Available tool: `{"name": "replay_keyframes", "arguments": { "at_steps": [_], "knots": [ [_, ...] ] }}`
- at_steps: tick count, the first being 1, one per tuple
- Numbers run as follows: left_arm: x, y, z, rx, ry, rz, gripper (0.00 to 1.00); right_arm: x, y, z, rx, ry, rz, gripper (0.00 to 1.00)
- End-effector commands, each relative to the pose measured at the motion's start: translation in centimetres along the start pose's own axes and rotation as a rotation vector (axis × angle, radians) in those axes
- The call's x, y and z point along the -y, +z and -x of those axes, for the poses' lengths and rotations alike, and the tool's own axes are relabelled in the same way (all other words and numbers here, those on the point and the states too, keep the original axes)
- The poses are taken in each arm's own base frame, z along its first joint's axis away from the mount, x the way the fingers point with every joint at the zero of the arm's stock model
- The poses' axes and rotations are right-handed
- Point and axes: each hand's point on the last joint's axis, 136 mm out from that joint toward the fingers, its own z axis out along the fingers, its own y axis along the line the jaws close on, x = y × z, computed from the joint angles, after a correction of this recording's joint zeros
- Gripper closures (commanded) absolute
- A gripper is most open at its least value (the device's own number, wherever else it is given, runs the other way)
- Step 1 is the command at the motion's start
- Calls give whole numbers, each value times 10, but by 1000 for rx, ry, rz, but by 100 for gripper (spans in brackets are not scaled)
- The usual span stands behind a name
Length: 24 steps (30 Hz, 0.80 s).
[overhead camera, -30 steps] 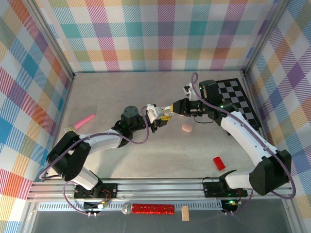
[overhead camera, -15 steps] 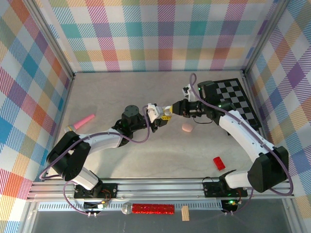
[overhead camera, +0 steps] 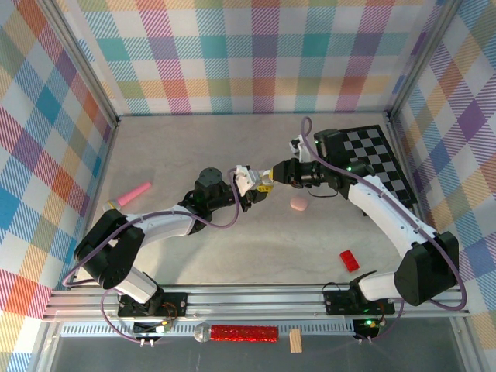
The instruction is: Insert wireless bluetooth earbuds into charging case
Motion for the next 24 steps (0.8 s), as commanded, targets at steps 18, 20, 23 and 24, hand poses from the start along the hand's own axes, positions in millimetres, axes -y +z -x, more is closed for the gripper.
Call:
{"name": "replay_keyframes", "arguments": {
  "at_steps": [18,20,23,24],
  "knots": [
    [-2,1,32,99,32,11,96,19,-17,7,74,-31,-140,55],
    [-9,-2,29,102,14,34,96,14,-19,8,85,-52,-123,51],
    [-26,-12,23,125,-39,83,96,10,-20,7,91,-71,-98,47],
    [-34,-18,21,134,-59,102,96,8,-19,7,90,-78,-86,46]
  ]
}}
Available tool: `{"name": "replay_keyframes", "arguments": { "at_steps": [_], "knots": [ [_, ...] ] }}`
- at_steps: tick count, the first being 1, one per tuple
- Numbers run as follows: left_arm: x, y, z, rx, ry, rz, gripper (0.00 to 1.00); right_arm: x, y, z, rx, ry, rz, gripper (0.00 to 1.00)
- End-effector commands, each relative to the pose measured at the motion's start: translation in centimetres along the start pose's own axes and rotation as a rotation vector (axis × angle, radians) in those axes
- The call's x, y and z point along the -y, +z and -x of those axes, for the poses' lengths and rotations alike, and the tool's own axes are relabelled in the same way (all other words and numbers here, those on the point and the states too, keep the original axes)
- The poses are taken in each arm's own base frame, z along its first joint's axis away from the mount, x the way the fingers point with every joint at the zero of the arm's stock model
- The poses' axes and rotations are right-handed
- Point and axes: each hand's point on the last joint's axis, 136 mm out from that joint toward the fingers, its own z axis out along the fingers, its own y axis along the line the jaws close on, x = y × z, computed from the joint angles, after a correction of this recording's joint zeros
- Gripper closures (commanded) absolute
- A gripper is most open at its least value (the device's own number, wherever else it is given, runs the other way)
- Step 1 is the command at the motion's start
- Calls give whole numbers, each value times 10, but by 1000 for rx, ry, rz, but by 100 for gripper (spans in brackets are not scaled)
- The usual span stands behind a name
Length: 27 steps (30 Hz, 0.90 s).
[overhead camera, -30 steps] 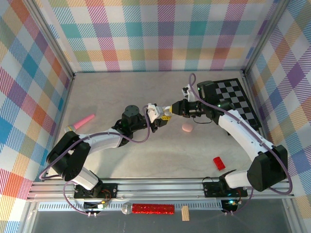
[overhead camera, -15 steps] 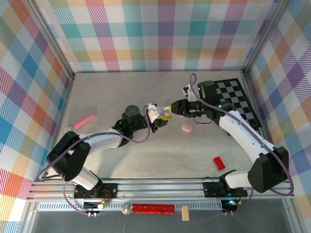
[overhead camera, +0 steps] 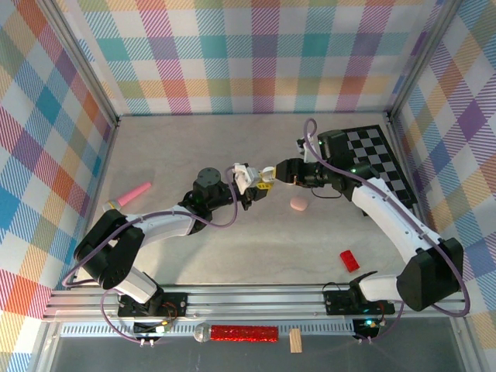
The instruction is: Insert wireless bluetooth earbuds into charging case
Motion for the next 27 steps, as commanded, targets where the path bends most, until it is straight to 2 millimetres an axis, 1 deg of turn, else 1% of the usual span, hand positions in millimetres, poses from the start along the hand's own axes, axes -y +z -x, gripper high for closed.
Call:
{"name": "replay_keyframes", "arguments": {
  "at_steps": [1,4,7,9,13,17,19,22,23,27],
  "knots": [
    [-29,-17,10,82,-45,84,96,-8,-7,2,23,-51,34,44],
    [-53,-35,3,86,-79,158,96,-12,-5,3,23,-65,56,41],
    [-76,-55,0,89,-88,262,96,-10,5,2,3,-73,46,40],
    [-92,-70,2,100,-96,345,96,-8,15,0,-27,-90,19,39],
    [-109,-96,11,124,-114,449,96,2,37,-3,-107,-167,-106,38],
    [-126,-128,33,228,-204,551,96,22,72,-9,-219,-257,-247,37],
    [-132,-142,39,255,-228,596,96,23,91,-11,-266,-301,-276,37],
    [-138,-160,41,232,-252,668,96,24,119,-18,-348,-371,-333,36],
    [-140,-167,42,221,-257,694,96,27,128,-23,-384,-403,-365,35],
    [-143,-192,48,187,-257,788,96,44,157,-31,-476,-484,-476,37]
  ]
}}
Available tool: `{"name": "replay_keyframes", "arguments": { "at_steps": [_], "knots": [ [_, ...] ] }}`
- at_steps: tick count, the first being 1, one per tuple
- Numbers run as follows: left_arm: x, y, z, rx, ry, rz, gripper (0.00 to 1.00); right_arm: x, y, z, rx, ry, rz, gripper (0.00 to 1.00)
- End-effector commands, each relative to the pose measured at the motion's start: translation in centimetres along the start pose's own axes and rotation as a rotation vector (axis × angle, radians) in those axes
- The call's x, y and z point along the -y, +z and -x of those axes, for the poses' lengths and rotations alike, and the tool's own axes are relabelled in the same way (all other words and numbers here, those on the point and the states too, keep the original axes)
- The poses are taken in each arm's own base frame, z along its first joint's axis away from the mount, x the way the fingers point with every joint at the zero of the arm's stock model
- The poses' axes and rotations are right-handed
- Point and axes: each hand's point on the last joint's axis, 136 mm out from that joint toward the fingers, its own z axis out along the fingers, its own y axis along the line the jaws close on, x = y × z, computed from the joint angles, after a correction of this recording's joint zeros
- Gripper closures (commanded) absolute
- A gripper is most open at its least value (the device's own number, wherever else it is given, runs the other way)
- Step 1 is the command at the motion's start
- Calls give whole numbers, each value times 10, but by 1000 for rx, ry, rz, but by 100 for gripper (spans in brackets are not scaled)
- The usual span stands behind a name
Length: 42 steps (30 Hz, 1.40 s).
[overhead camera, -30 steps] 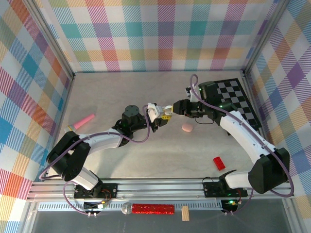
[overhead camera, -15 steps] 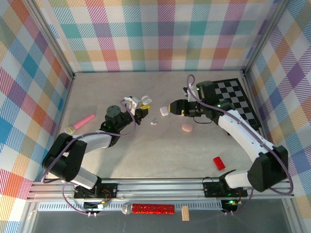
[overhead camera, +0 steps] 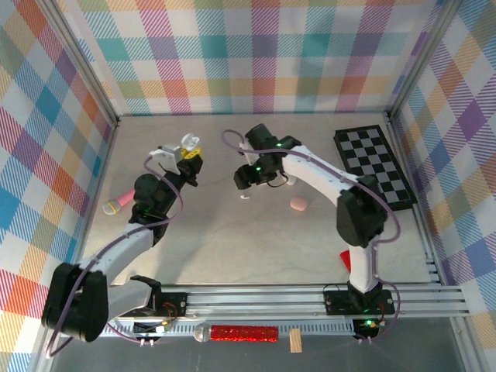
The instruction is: Insert wireless bluetooth earbuds into charging case
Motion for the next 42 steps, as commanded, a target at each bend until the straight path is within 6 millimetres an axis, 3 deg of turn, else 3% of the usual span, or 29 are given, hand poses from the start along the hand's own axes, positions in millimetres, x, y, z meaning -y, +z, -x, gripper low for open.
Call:
{"name": "replay_keyframes", "arguments": {
  "at_steps": [1,4,13,24,29,36,42],
  "knots": [
    [-22,-14,2,-48,-5,125,96,12,17,-15,-123,-102,-132,37],
    [-29,-23,5,-52,16,174,96,11,38,-15,-162,-124,-146,41],
    [-23,-26,6,-77,45,143,96,9,81,-18,-236,-144,-144,49],
    [-18,-22,2,-93,41,110,96,27,112,-28,-289,-127,-214,62],
    [-17,-20,-1,-99,31,94,96,31,107,-27,-282,-98,-241,71],
    [-13,-15,-21,-146,26,54,95,33,86,-27,-244,-5,-253,73],
    [-11,-12,-34,-168,-3,31,95,46,64,-49,-207,132,-248,73]
  ]
}}
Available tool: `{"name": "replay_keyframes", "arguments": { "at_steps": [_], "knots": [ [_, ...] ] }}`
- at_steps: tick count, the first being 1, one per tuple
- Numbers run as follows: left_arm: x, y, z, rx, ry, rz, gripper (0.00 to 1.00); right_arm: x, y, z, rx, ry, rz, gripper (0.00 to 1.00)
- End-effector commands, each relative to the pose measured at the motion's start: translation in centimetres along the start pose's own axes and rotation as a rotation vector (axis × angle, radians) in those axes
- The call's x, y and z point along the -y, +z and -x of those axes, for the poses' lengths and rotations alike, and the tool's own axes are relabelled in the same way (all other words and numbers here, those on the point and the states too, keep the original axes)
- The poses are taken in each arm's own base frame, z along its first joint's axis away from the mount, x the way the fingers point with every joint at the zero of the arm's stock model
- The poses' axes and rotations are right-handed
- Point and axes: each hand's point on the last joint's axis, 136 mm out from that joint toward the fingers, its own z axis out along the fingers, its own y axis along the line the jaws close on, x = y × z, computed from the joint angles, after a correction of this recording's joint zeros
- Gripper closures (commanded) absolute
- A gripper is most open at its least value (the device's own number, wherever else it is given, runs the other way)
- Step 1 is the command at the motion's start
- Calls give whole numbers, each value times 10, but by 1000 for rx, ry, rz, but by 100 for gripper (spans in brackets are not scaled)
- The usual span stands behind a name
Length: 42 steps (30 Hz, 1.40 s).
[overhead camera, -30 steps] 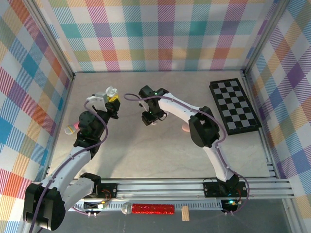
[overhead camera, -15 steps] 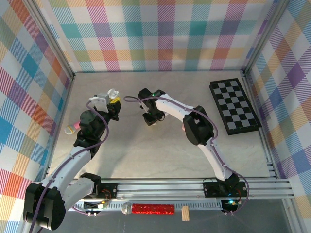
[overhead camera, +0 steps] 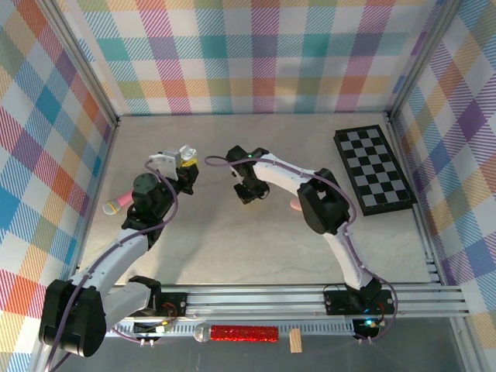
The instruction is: Insert wireless bluetooth earbuds into charging case
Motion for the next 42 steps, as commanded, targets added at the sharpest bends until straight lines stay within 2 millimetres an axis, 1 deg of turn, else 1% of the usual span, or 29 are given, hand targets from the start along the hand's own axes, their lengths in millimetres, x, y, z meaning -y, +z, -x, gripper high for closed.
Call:
{"name": "replay_keyframes", "arguments": {
  "at_steps": [1,5,7,9,11,14,20,23,29,33,35,42],
  "knots": [
    [5,2,8,38,-6,-38,95,14,-22,-11,37,123,17,74],
    [6,6,0,18,-15,-54,95,27,-26,-38,36,190,23,76],
    [6,7,-4,11,-18,-59,95,28,-28,-48,38,203,33,76],
    [6,9,-5,7,-22,-61,95,24,-33,-51,56,204,64,76],
    [6,10,-7,7,-26,-63,95,17,-39,-46,69,179,105,71],
    [1,9,-7,14,-29,-34,95,13,-42,-34,76,116,100,68],
    [-41,-5,-12,39,-136,158,95,8,-36,-17,7,-39,7,60],
    [-53,-12,-16,42,-160,210,95,4,-30,-8,-29,-76,-8,60],
    [-54,-14,-15,37,-154,206,95,-8,-16,8,-68,-99,7,61],
    [-53,-14,-16,30,-144,202,95,-15,-8,12,-87,-98,39,63],
    [-53,-14,-17,25,-141,200,95,-17,-4,11,-104,-94,44,63],
    [-50,-11,-17,24,-138,178,95,-10,3,1,-148,-92,9,70]
  ]
}}
